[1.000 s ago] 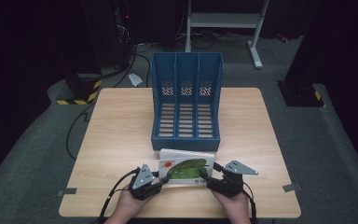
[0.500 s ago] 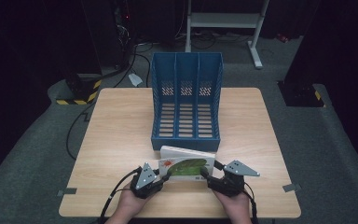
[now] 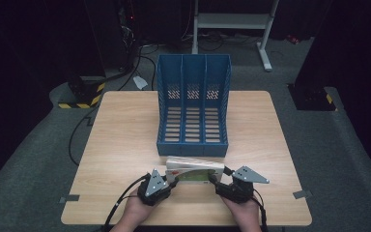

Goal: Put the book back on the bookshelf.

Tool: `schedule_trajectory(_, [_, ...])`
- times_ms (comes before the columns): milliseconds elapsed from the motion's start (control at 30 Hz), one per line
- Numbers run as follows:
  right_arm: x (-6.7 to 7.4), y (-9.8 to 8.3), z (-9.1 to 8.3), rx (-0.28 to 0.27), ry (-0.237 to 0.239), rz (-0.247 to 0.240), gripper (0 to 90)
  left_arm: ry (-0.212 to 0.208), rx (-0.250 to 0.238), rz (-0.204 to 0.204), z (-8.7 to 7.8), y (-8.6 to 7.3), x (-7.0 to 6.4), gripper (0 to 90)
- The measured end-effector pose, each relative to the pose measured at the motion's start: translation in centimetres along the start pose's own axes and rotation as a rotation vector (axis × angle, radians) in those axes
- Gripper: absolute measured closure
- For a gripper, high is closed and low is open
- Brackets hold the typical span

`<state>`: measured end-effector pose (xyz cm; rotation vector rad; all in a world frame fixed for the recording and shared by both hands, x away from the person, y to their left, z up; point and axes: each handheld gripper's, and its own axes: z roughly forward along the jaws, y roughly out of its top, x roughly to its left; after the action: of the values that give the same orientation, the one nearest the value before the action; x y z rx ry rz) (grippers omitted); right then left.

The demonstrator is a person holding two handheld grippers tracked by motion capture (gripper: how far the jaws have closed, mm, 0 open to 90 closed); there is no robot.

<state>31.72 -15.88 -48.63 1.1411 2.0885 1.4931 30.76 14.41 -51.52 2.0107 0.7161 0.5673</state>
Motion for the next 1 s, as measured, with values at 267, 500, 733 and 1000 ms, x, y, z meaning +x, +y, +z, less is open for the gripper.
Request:
schedule_trajectory(267, [0.3, -0.2, -0.4, 0.005, 0.009, -0.029, 35.1, -0.027, -0.003, -0.06, -0.8, -0.3, 0.5, 56.9])
schedule_trajectory(500, [0.2, 0.6, -0.4, 0.003, 0.044, -0.069, 28.1, -0.047, -0.018, -0.121, -1.8, -0.7, 1.4, 43.2])
schedule_trajectory(733, [-0.3, 2.0, -0.2, -0.019, 0.075, -0.102, 26.0, 0.003, -0.038, -0.163, -3.1, -1.4, 2.1, 37.1])
schedule_trajectory(1000, [-0.3, 2.4, 0.3, -0.012, 0.116, -0.137, 36.8, 0.1, -0.05, -0.31, -4.6, -1.5, 4.4, 36.5])
